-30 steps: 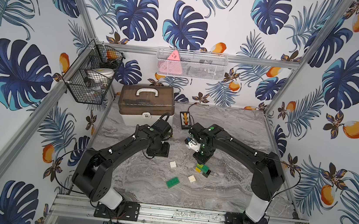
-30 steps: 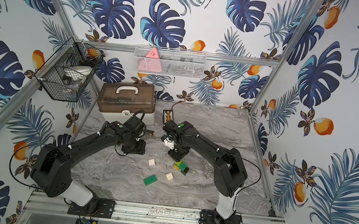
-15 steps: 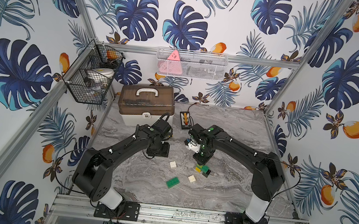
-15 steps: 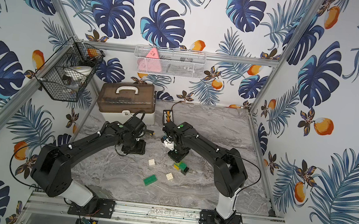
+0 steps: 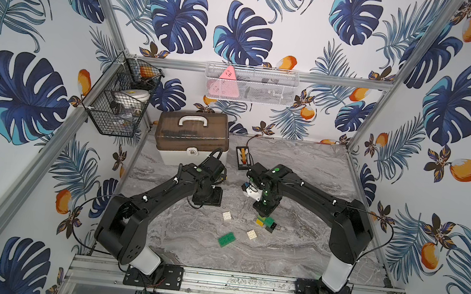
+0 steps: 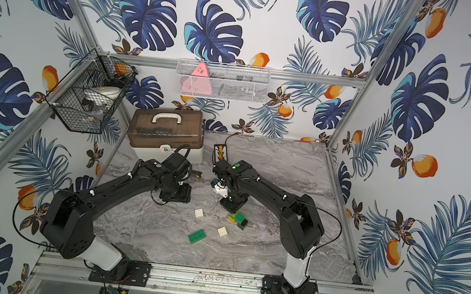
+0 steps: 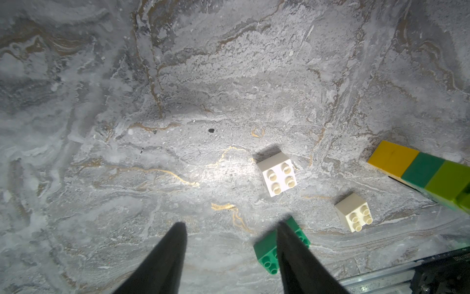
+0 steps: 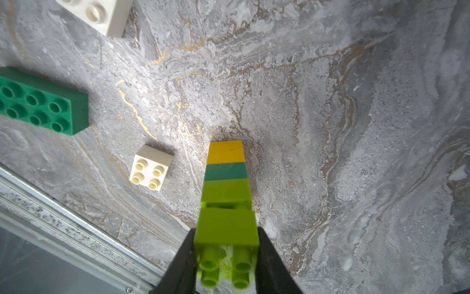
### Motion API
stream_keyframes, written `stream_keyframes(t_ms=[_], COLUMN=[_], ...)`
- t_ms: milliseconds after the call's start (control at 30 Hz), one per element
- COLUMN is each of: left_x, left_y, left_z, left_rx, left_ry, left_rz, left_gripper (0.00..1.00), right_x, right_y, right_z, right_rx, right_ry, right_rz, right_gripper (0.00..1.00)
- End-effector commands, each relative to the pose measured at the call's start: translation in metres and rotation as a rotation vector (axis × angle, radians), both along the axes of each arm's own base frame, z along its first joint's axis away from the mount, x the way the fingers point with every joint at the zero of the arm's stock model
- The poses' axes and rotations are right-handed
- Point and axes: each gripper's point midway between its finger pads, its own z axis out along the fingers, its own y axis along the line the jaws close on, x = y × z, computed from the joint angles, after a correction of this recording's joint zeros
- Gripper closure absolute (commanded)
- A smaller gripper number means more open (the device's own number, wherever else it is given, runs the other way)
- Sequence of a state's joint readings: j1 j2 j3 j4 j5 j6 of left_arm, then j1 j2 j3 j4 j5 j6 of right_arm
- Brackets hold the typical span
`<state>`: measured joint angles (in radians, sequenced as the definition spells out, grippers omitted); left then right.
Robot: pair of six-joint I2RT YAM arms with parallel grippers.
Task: Assemble a giraffe with lego
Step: Assemble the lego brick with the lego brick.
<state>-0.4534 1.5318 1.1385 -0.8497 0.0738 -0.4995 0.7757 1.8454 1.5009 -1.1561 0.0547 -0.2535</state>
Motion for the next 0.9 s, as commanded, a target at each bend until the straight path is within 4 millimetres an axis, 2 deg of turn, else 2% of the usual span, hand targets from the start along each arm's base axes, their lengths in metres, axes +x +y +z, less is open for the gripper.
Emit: stream_keyframes(t_ms=[0,267,633,867], left_x=[0.000,0.001,0.000,0.000], left_y=[-0.002,-0.004,-0.004,-0.007], left_z=[0.001,0.000,0.001,0.002], left_rx=[-0.007,-0.014,-0.021,-0.021], left_ry=[-0.003,0.002,0.001,-0.004], left_rz=[-0.001,-0.003,-0.001,-0.011], left_gripper=[0.38,0.39,0.39,0.39], right_x=[-0.007,0.000,0.006,0.000], right_y=[-0.010,-0.017,-0.011,-0.008], right_z=[-0.012,-0.009,0.001,-0.007], right_rx=[-0.048,-0.081,-0.065,-0.063], right_ry=[0.034,-0.014,-0.057,-0.014], right_rz=[-0.015,-0.022,-0.012,-0.007], right_gripper=[0.73,0.73,0.73,0.73])
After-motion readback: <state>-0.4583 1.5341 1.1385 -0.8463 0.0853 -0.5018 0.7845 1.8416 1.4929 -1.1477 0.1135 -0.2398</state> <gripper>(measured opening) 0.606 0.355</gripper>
